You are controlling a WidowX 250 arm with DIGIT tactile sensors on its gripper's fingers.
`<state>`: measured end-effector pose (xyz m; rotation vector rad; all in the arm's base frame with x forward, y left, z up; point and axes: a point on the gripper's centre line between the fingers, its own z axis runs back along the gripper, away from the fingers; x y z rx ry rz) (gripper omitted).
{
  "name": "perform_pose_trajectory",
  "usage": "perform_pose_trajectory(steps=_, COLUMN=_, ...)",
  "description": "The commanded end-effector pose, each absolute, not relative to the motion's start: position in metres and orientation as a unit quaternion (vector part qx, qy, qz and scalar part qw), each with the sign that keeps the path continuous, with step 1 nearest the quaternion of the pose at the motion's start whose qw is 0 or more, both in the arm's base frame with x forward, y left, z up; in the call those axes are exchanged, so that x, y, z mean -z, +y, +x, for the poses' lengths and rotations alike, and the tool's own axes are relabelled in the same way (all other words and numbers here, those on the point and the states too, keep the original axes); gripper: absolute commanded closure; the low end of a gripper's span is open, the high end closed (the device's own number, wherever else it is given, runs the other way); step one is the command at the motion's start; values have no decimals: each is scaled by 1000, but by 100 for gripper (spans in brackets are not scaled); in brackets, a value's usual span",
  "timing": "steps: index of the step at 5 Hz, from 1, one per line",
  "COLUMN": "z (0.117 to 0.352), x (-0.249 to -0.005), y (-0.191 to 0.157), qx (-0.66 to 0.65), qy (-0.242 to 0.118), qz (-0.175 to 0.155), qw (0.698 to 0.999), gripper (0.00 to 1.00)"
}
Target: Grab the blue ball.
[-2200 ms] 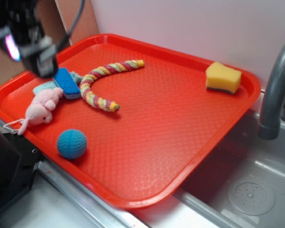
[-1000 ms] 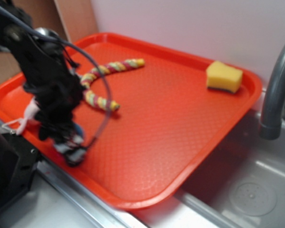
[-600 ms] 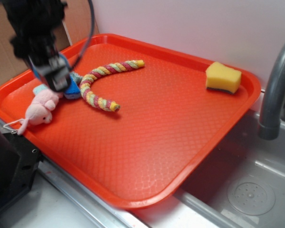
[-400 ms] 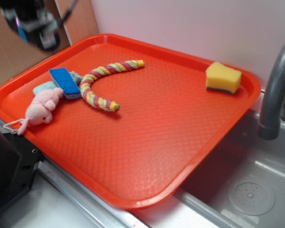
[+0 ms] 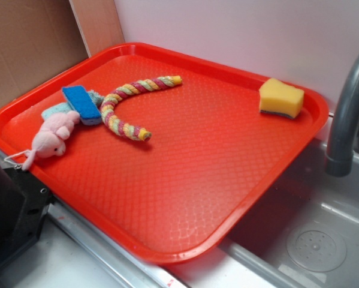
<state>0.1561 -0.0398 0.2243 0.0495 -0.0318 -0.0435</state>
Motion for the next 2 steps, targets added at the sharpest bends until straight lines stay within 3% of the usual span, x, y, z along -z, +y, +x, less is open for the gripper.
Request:
perform_pose_trajectory(steps=1, z=159, x=-223, y=-41, qx=11, qy=-24, qz=17, qw=1000, gripper=100)
perform_pose_trajectory(steps=2, z=160, x=-217, y=-42, qx=27, qy=-16, qz=15, qw=999, gripper=74)
